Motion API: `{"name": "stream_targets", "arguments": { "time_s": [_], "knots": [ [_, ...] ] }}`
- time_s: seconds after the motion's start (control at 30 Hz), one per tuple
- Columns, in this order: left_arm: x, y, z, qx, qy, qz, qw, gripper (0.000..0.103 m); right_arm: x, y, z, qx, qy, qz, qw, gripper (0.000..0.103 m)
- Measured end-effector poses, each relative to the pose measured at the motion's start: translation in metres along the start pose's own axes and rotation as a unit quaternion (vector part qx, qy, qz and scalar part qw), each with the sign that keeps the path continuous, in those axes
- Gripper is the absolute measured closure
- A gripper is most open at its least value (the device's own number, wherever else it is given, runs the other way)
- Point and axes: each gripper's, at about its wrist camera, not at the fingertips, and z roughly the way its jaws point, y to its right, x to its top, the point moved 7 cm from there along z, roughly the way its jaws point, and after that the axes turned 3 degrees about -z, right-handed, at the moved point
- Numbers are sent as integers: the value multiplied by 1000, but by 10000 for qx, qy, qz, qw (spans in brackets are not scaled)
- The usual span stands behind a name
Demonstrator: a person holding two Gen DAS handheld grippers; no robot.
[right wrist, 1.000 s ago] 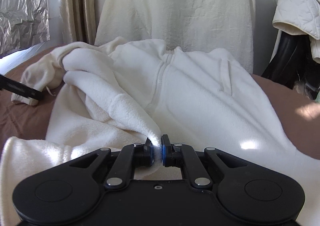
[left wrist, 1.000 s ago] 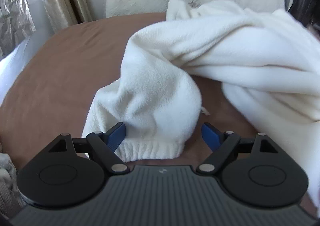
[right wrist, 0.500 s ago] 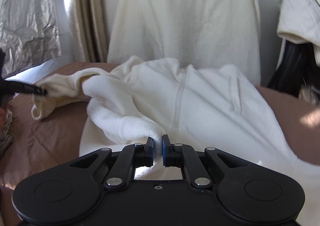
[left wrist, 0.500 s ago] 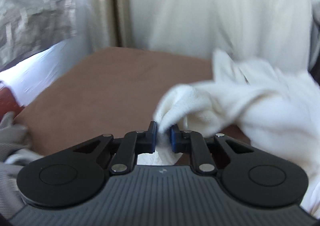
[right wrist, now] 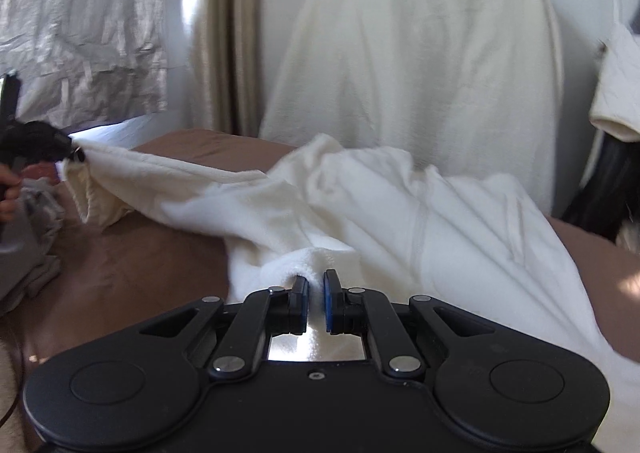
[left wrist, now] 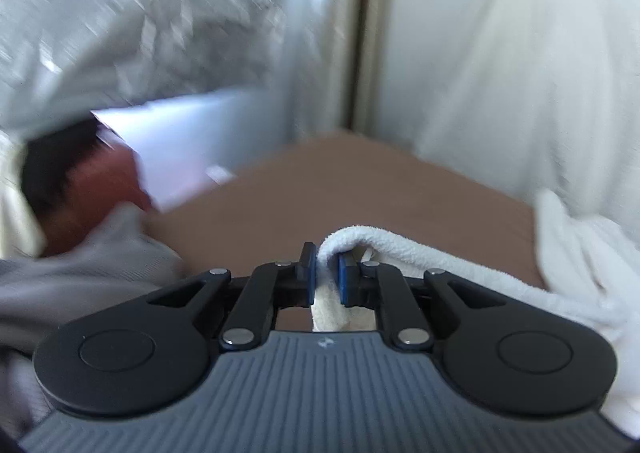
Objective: Fold clothes
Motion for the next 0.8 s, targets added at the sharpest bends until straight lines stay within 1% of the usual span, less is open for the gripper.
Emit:
{"name": "stream_targets", "arguments": {
  "time_s": [0.03, 0.1, 0.2, 0.23, 0.27, 0.3, 0.37, 0.47, 0.6, 0.67, 0.73, 0.77, 0.8],
  "knots": [
    [4, -6, -4, 172, 169, -2, 9997, 93, 3, -6, -3, 100, 49, -72, 9999, 95],
    [10, -19, -7, 372, 325, -124, 9987, 93, 8, -21, -9, 385, 111, -207, 9990, 95],
    [7, -38, 4, 287, 35, -331, 9990, 93, 6, -50, -12, 1045, 9, -512, 9932, 95],
    [6, -43, 8, 283, -49, -350, 9990, 93, 3, -60, -11, 1249, -85, -632, 9901, 94],
    [4, -46, 11, 342, -102, -239, 9991, 93, -3, -70, -9, 1436, -212, -737, 9867, 94],
    [4, -49, 14, 371, -137, -180, 9991, 93, -9, -80, -5, 1576, -338, -803, 9837, 94],
    [6, -55, 13, 273, -116, -321, 9990, 92, -21, -92, 1, 1707, -505, -861, 9803, 94],
    [16, -56, 11, 131, -64, -401, 9991, 93, -32, -103, 4, 1756, -631, -822, 9790, 93],
    [53, -55, 10, 171, 319, -298, 9989, 93, -30, -104, 1, 1837, -585, -751, 9784, 93],
    [73, -61, 7, 123, 534, -605, 9967, 93, -27, -103, -1, 1856, -513, -767, 9783, 94],
    [84, -59, 17, 57, 475, -820, 9955, 93, -23, -95, -1, 1657, -412, -624, 9833, 97],
    [85, -54, 27, 19, 370, -798, 9961, 93, -21, -89, 0, 1519, -359, -519, 9864, 97],
    [81, -45, 41, 14, 190, -665, 9976, 93, -19, -84, 1, 1382, -306, -414, 9891, 97]
  ]
}}
